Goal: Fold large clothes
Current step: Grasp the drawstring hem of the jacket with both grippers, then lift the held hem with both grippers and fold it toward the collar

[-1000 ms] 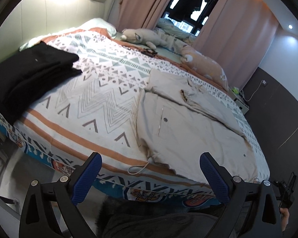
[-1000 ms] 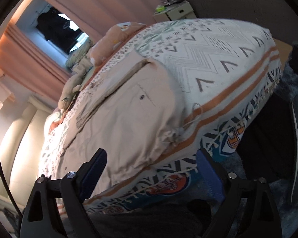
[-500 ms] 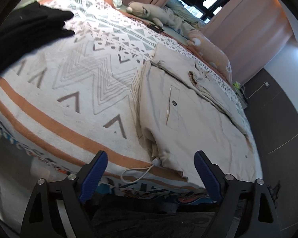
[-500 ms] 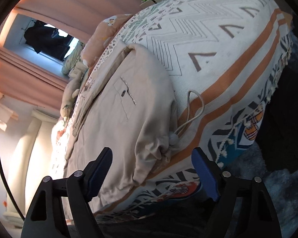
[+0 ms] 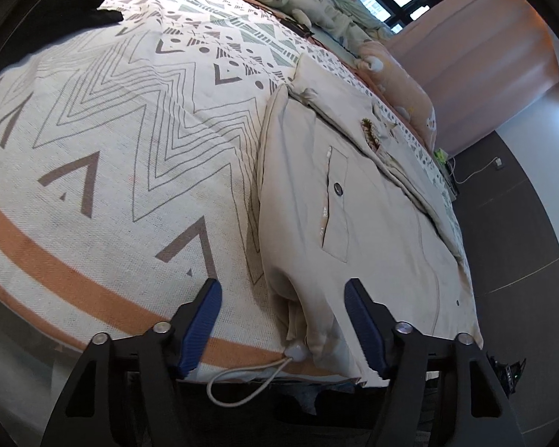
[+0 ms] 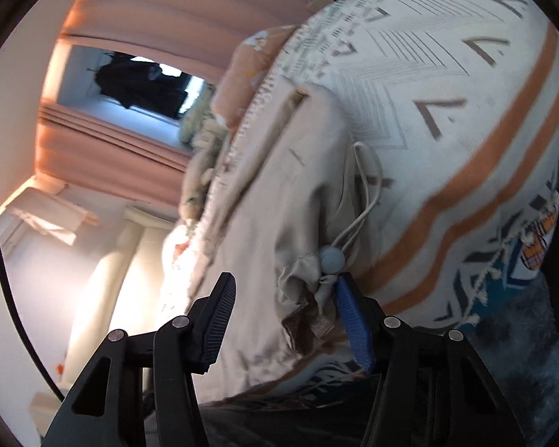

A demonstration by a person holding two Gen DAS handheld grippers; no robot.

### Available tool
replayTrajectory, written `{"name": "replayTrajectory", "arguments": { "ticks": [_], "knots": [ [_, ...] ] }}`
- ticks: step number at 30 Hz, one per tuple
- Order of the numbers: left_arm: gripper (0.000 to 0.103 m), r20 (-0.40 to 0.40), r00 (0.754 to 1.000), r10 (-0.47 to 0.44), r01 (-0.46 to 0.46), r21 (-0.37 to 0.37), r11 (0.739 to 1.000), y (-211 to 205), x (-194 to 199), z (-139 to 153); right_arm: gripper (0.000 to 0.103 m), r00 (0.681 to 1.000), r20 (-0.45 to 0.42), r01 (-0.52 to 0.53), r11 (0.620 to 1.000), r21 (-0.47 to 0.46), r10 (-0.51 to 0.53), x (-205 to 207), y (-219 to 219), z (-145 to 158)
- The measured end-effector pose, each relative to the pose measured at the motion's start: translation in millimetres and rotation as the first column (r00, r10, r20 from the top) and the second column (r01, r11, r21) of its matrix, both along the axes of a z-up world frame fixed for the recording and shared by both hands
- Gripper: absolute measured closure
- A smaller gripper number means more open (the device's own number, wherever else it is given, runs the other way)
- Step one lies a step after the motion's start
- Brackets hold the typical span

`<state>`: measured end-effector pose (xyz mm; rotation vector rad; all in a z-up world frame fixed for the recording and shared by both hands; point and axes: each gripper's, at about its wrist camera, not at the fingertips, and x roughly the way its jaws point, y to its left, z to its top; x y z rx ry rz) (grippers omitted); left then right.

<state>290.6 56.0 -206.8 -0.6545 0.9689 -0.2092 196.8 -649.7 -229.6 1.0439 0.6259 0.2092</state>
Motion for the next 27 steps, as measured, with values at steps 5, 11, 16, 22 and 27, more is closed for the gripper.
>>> {"name": "replayTrajectory", "arguments": {
  "ticks": [5, 11, 16, 22, 27],
  "knots": [
    [0.049, -0.013, 1.000, -0.005, 0.005, -0.040, 0.999, -1, 4, -10, 0.045, 1.000, 0.005, 0.004, 1.000, 0.004, -0.004, 4, 5, -8],
    [0.049, -0.023, 1.000, -0.006, 0.005, -0.051, 0.999, -4, 17, -10, 0.045, 0.995, -0.103, 0.003, 0.999, -0.047, -0.008, 16, 15, -36],
    [0.049, -0.026, 0.999, -0.028, 0.027, -0.054, 0.998, -10, 30, -13, 0.045, 0.991, -0.130, -0.017, 1.000, -0.011, 0.016, 26, 17, -54],
    [0.049, -0.028, 0.997, -0.072, 0.070, -0.073, 0.995, -17, 40, -14, 0.045, 0.998, -0.049, -0.027, 0.997, 0.071, 0.031, 23, 12, -45],
    [0.049, -0.030, 0.994, -0.102, 0.097, -0.139, 0.985, -21, 39, -17, 0.045, 0.997, 0.079, -0.032, 0.996, 0.082, 0.025, 14, 8, -16]
  ]
}}
